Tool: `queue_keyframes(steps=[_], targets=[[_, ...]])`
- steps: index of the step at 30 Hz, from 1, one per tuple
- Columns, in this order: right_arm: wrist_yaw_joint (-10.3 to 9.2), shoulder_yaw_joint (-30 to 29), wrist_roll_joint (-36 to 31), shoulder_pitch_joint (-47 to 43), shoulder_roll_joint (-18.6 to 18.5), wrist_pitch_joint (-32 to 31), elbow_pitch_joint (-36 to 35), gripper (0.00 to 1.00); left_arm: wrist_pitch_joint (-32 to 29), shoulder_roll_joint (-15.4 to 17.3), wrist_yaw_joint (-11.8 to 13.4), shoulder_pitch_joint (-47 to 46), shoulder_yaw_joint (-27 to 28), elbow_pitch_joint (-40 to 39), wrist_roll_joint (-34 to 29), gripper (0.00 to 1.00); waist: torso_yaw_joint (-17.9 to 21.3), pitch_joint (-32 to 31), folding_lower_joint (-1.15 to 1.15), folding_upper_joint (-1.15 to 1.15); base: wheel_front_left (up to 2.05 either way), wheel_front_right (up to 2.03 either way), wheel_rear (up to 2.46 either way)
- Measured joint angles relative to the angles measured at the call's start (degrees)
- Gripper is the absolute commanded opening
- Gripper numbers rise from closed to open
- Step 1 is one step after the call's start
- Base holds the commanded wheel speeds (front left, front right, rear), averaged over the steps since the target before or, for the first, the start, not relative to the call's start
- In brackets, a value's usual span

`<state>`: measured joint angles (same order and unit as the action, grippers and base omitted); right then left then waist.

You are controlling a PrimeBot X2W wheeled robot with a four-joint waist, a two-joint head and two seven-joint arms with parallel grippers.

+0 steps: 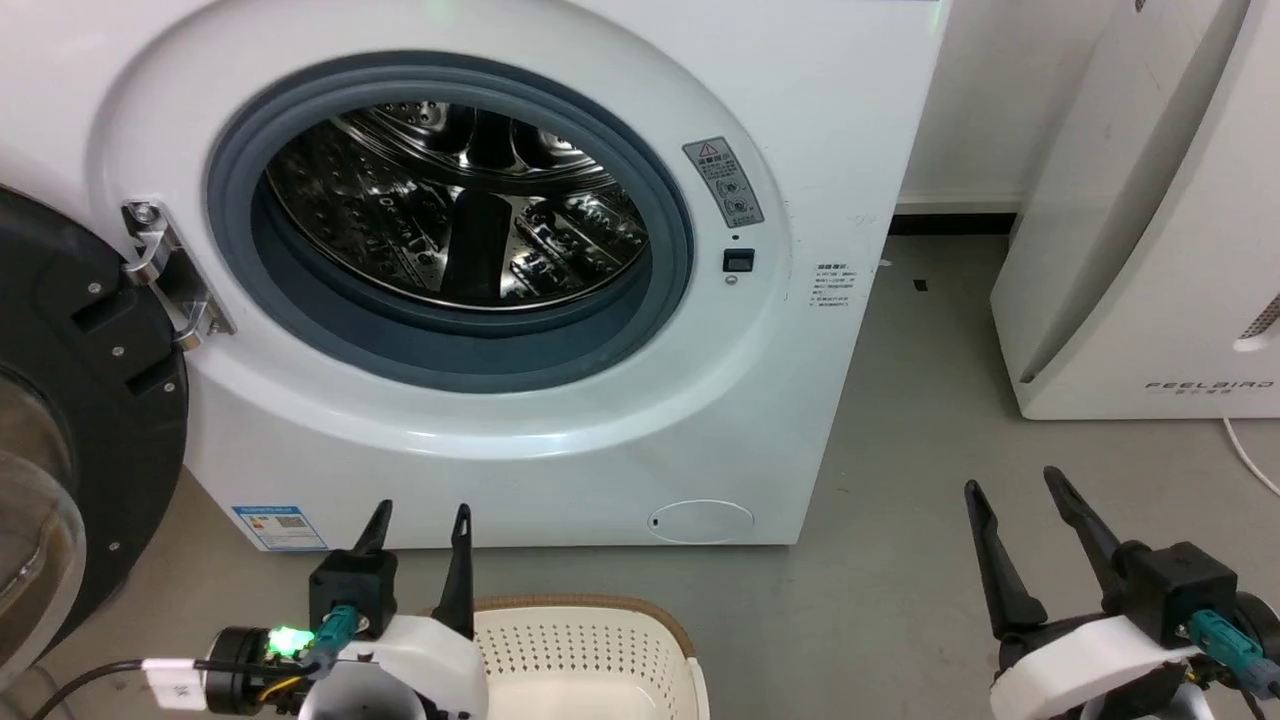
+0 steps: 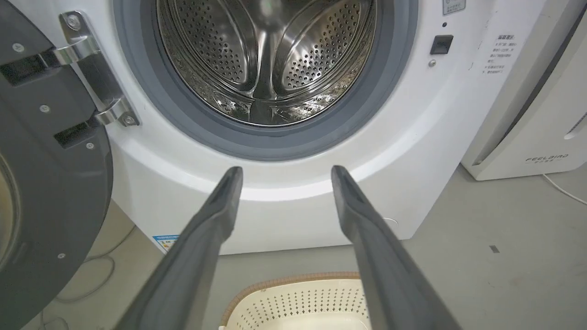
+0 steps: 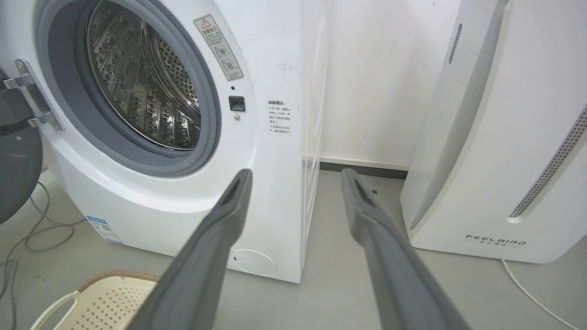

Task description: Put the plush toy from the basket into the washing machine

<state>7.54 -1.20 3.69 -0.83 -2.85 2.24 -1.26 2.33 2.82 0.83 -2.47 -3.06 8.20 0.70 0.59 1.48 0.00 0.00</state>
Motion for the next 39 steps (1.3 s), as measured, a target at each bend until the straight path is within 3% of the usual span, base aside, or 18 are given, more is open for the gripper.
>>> queue_keyframes(steps=[18,39], targets=[[0.0,-0.2,2.0,2.5,0.0,2.1,-2.9,1.0,-1.8,0.1,-2.2,-6.8,-4.1,14.8,1.8,1.0,1.8,6.1,0.0,0.0,0.0,0.0,0.0],[0.0,-0.8,4.6,7.9,0.0,4.7,-7.0,1.0,-7.9,2.1,-4.0,-15.0,-8.7,27.3,4.5,1.0,3.9,18.8,-0.01,0.0,0.0,0.0,0.0]])
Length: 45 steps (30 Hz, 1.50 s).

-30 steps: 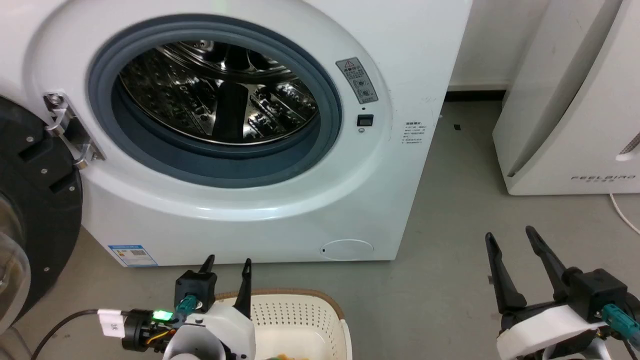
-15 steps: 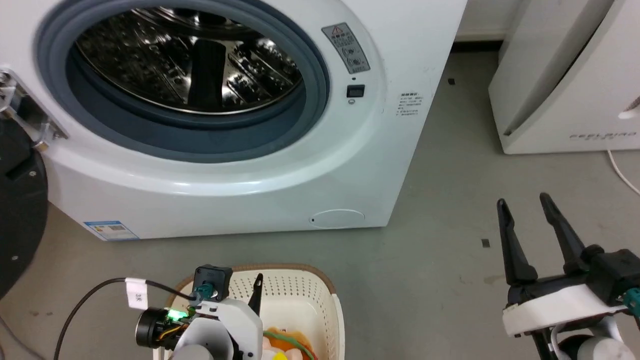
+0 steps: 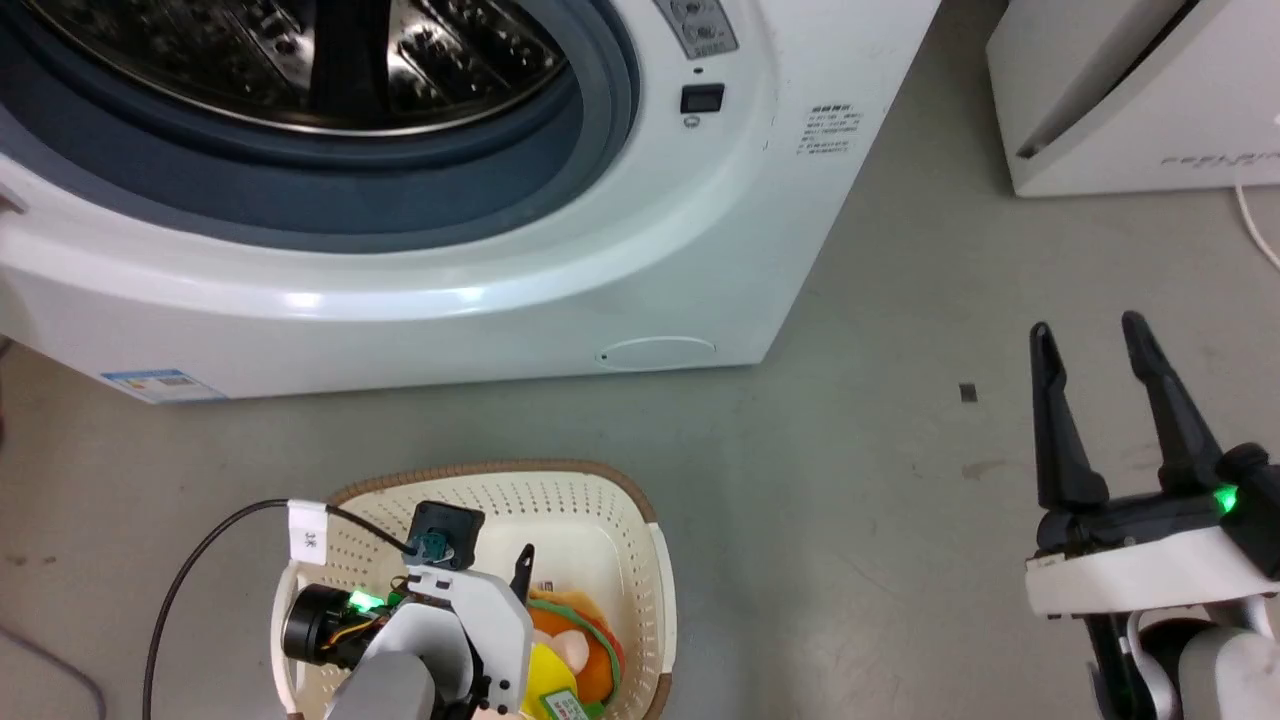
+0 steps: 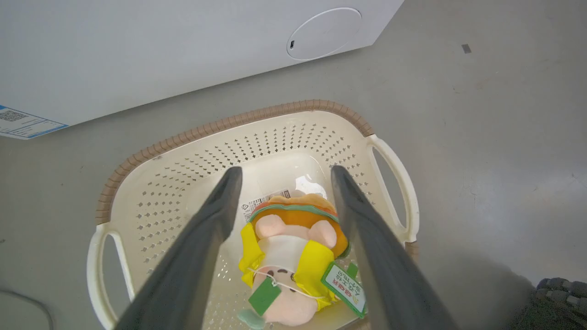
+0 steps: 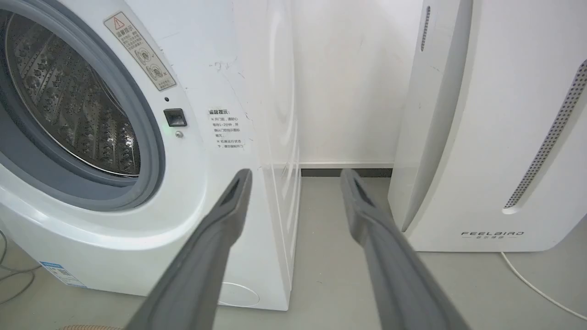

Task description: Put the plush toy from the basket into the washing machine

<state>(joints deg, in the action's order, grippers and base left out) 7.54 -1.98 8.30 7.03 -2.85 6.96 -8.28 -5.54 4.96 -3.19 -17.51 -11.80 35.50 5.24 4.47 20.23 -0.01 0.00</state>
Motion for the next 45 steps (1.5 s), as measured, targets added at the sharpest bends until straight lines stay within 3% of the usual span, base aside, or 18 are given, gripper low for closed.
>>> queue_keyframes(steps=[45], targets=[[-0.01,-2.5,6.3,8.7,0.0,5.3,-6.4,1.0,-3.5,3.2,1.1,-16.0,-11.3,26.1,5.1,1.0,2.6,19.8,0.0,0.0,0.0,0.0,0.0]])
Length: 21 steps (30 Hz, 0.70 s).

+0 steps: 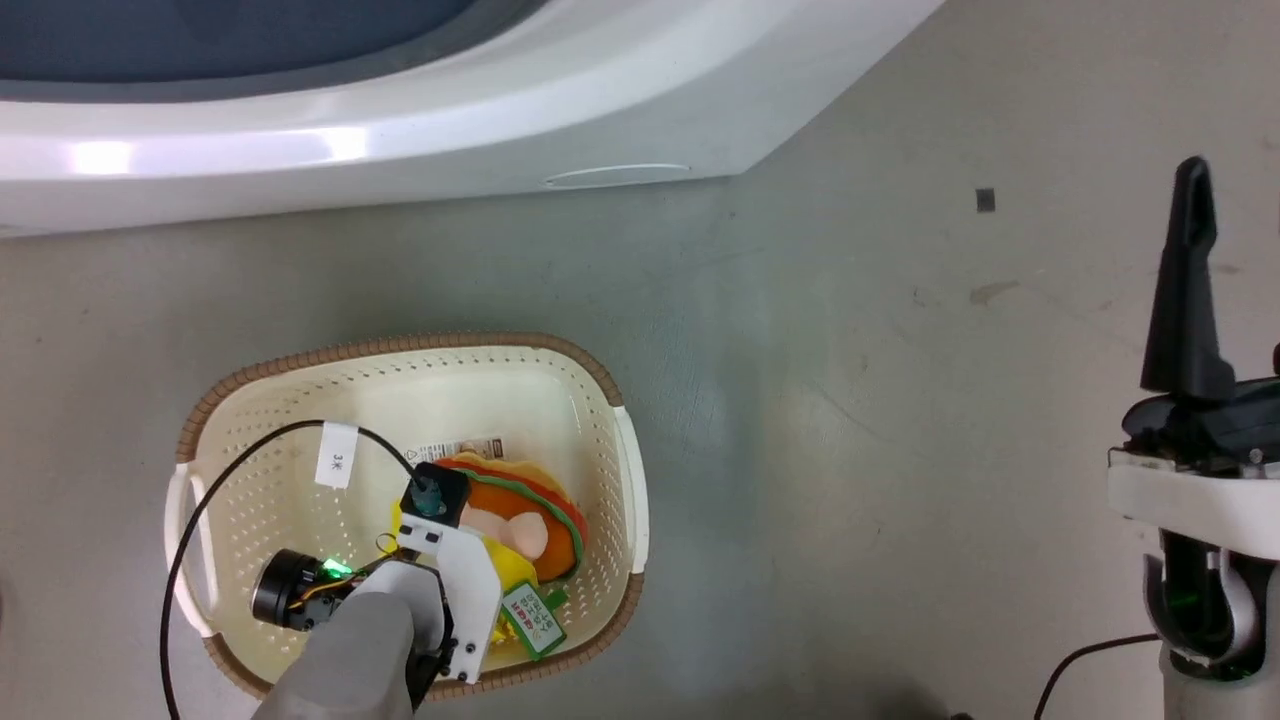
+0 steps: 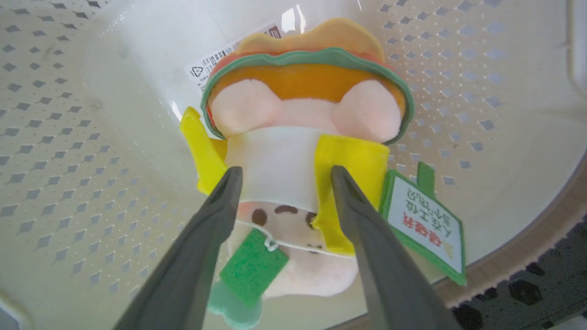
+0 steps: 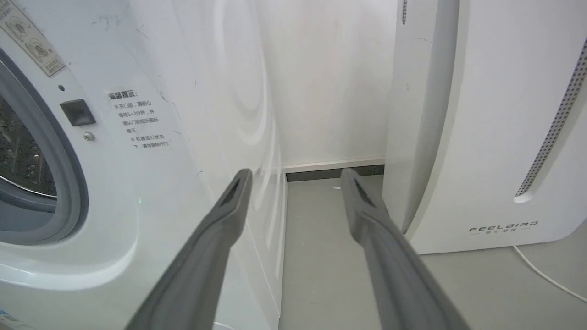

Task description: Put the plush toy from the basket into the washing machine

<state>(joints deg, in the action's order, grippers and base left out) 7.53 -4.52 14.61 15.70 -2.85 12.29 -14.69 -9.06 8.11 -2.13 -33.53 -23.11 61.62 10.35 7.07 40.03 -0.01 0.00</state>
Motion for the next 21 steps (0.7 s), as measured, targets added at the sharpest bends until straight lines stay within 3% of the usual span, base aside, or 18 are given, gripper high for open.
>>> queue_keyframes(steps=[14,15,16,21], targets=[[0.0,-0.8,1.6,2.7,0.0,1.6,-1.8,1.0,1.4,0.2,0.4,-6.4,-5.2,8.0,0.5,1.0,0.7,5.3,0.0,0.0,0.0,0.0,0.0],[0.0,-0.9,1.6,2.9,0.0,1.8,-1.9,1.0,1.6,0.2,0.4,-6.8,-5.6,8.6,0.5,0.43,0.7,5.6,0.0,0.0,0.0,0.0,0.0],[0.0,-1.0,1.7,3.0,0.0,1.9,-2.0,1.0,1.9,0.2,0.4,-7.2,-6.0,9.2,0.5,0.0,0.8,5.9,0.0,0.0,0.0,0.0,0.0],[0.0,-1.5,2.1,3.8,0.0,2.4,-2.4,1.0,3.2,-0.1,-0.3,-8.9,-7.6,11.8,1.4,0.0,1.0,6.7,0.0,0.0,0.0,0.0,0.0]])
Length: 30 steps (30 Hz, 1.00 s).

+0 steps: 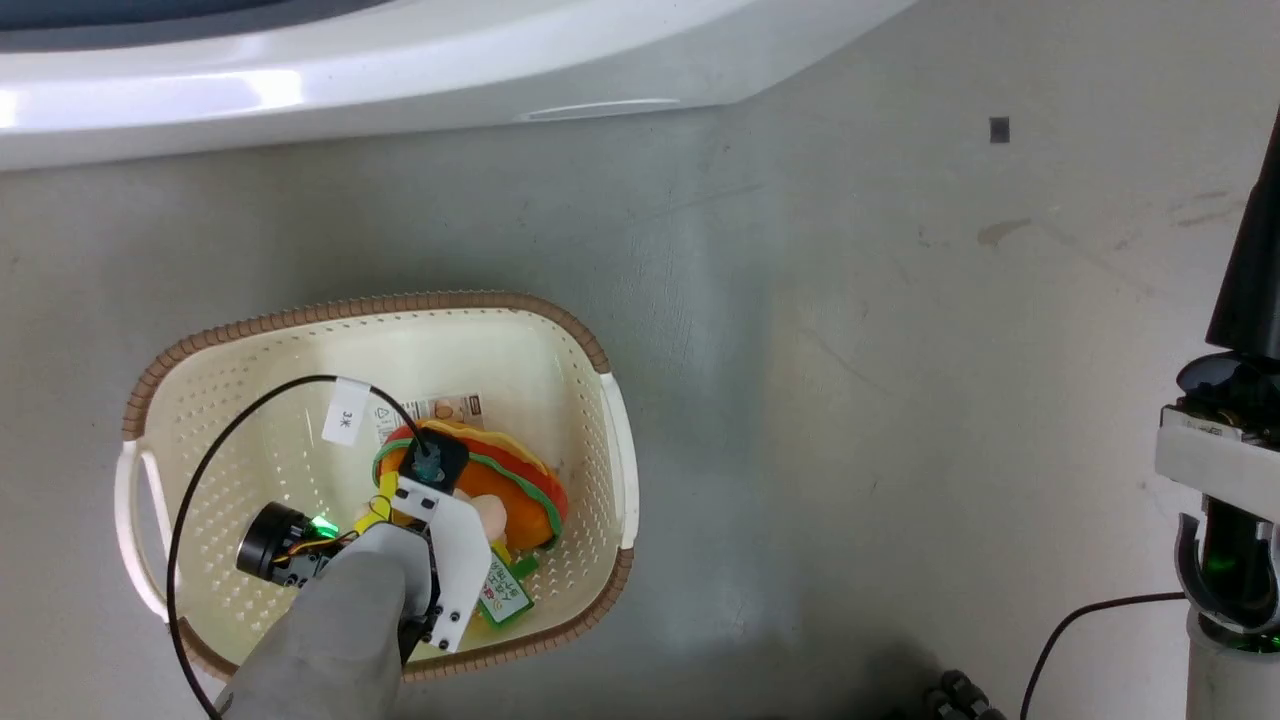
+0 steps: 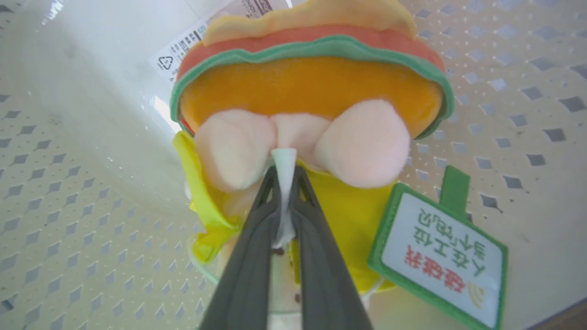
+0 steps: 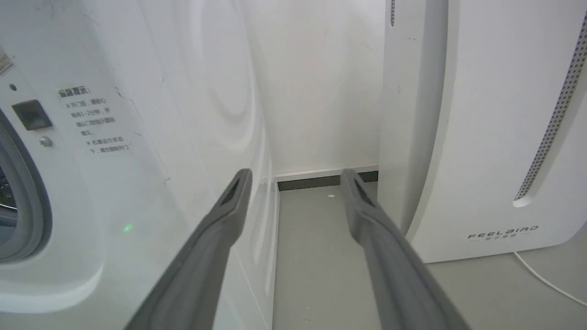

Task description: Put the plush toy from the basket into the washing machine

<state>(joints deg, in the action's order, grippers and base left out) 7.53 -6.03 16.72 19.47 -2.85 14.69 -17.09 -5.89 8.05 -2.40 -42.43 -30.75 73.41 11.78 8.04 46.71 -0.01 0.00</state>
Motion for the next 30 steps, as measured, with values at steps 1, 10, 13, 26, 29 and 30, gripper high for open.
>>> queue_keyframes(steps=[1,10,13,26,29,30], targets=[[0.0,0.0,0.0,0.0,0.0,0.0,0.0,1.0,0.6,0.0,-0.1,0.0,-0.2,0.2,0.0,0.0,0.0,-0.3,0.0,0.0,0.0,0.0,0.0],[0.0,-0.3,0.0,0.1,0.0,0.0,0.6,1.0,2.5,-0.9,-0.6,0.2,-0.6,0.5,1.0,0.0,-0.2,-3.8,0.0,0.0,0.0,0.0,0.0],[0.0,-0.3,0.0,-0.3,0.0,0.0,1.2,1.0,3.5,-1.3,-0.9,0.5,-0.8,0.5,1.5,0.0,-0.3,-5.6,0.0,0.0,0.0,0.0,0.0],[0.0,0.0,-0.7,-5.4,0.0,0.1,3.6,1.0,10.4,-3.7,-2.5,5.6,-2.0,0.5,3.1,0.0,-2.1,-15.9,0.01,0.0,0.0,0.0,0.0],[0.0,0.2,-1.1,-6.8,0.0,0.0,4.0,1.0,12.2,-4.1,-2.8,6.9,-2.3,0.5,3.5,0.0,-2.8,-18.6,0.01,0.0,0.0,0.0,0.0],[0.0,0.2,-1.1,-7.3,0.0,0.1,4.2,1.0,13.0,-4.1,-2.9,7.4,-2.4,0.6,3.6,0.0,-3.1,-19.6,0.01,0.0,0.0,0.0,0.0]])
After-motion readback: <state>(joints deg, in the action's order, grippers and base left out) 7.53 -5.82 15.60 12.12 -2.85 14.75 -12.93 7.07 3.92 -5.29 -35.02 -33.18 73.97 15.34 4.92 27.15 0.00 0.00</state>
